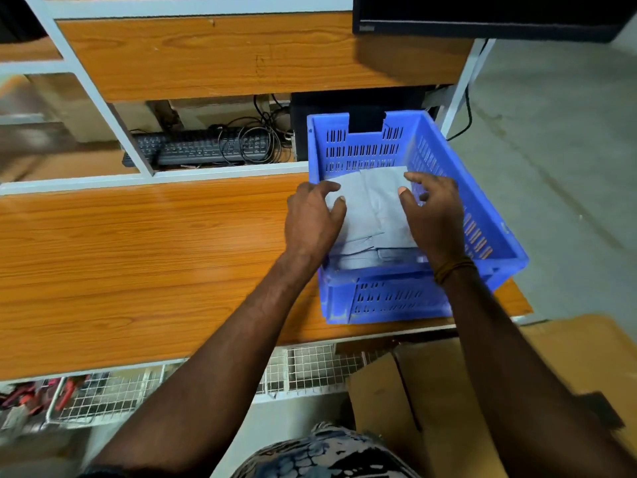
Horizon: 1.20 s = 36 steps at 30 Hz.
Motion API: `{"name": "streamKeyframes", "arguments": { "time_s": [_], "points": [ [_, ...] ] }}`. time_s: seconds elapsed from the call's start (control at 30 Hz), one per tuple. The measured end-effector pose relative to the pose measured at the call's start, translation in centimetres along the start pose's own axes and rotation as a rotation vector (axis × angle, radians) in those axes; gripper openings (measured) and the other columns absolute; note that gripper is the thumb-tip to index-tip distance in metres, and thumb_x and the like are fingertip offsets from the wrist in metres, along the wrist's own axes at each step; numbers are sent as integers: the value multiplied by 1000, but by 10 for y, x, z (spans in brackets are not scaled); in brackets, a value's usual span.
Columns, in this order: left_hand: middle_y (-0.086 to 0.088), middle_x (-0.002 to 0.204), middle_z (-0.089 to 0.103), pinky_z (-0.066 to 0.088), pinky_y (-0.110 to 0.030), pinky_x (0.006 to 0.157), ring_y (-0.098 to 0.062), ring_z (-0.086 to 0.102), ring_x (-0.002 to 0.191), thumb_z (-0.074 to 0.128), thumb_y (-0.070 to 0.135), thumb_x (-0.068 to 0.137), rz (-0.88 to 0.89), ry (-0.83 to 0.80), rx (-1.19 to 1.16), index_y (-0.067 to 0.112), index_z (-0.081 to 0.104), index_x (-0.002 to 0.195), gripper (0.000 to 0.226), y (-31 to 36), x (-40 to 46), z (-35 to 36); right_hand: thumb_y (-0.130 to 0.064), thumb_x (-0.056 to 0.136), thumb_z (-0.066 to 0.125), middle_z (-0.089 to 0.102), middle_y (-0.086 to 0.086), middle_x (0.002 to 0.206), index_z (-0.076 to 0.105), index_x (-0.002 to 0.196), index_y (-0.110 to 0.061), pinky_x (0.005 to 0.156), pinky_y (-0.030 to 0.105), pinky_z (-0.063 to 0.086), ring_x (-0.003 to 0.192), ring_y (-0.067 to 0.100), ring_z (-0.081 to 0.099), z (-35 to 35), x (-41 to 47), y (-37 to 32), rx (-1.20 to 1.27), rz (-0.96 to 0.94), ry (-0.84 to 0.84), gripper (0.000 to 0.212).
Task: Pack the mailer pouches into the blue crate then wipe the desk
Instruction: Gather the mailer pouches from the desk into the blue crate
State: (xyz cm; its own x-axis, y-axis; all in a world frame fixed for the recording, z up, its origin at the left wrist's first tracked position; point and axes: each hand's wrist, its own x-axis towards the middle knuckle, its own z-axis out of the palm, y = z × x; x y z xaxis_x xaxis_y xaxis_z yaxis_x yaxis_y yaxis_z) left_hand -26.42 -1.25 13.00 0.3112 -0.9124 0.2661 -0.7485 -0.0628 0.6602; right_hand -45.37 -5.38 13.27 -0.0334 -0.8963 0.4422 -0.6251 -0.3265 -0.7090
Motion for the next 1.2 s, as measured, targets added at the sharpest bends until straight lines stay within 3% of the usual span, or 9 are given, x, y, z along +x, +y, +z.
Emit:
{"name": "streamKeyframes", "arguments": {
  "time_s": [0.1,0.23,0.47,0.63,0.73,0.9,1.07,1.13,1.2],
  "points": [
    [-14,125,55,41,-35,94,-35,52,118,58,35,93,-33,-20,-5,23,61,130,39,-7,-6,-10,-23,90,61,59,12,116,68,119,-14,82,14,37,88,27,63,-16,-7,0,-13,16,68,31],
    [-14,133,48,42,-36,95,-36,45,124,58,38,95,-47,-93,29,24,55,137,44,-6,-8,-9,-29,88,58,57,13,118,67,120,-17,89,34,50,85,25,62,-30,-17,9,-49,34,84,36],
    [-14,138,40,45,-42,91,-37,40,126,57,43,94,-91,-164,176,24,51,138,48,6,14,10,-43,84,59,56,18,124,65,125,-27,97,51,49,112,38,57,-47,16,46,-214,162,-47,44],
    [-14,141,36,45,-42,89,-38,40,126,57,44,94,-158,-177,220,22,50,139,50,9,41,21,-40,88,66,53,23,126,59,132,-26,98,53,45,117,46,50,-45,59,76,-400,265,-159,46],
    [-13,140,36,45,-41,90,-38,41,126,57,43,94,-201,-157,212,23,52,137,48,11,52,27,-44,86,68,51,23,130,57,134,-26,104,50,43,119,45,51,-43,79,94,-283,309,-259,52],
    [-9,142,36,42,-39,89,-37,44,124,58,44,93,-280,-135,216,26,58,131,43,16,58,32,-67,66,63,63,15,121,63,124,-30,98,47,51,99,36,67,-36,99,129,-104,290,-292,70],
    [-5,148,33,38,-36,84,-35,41,127,58,45,92,-296,-124,175,28,64,122,35,16,53,35,-42,82,76,57,13,136,67,126,-20,111,48,40,124,33,55,-40,100,116,-199,173,-379,49],
    [-5,149,33,35,-35,82,-35,39,128,58,43,92,-306,-123,135,29,64,120,32,16,50,35,-41,82,76,59,12,135,68,125,-20,110,47,41,123,31,56,-42,100,119,-186,159,-388,48],
    [-6,146,37,35,-34,81,-34,39,128,57,41,92,-319,-113,99,31,65,118,29,16,47,35,-53,75,75,63,8,132,71,119,-25,107,46,45,120,28,59,-43,99,119,-144,187,-367,53]
  ]
}}
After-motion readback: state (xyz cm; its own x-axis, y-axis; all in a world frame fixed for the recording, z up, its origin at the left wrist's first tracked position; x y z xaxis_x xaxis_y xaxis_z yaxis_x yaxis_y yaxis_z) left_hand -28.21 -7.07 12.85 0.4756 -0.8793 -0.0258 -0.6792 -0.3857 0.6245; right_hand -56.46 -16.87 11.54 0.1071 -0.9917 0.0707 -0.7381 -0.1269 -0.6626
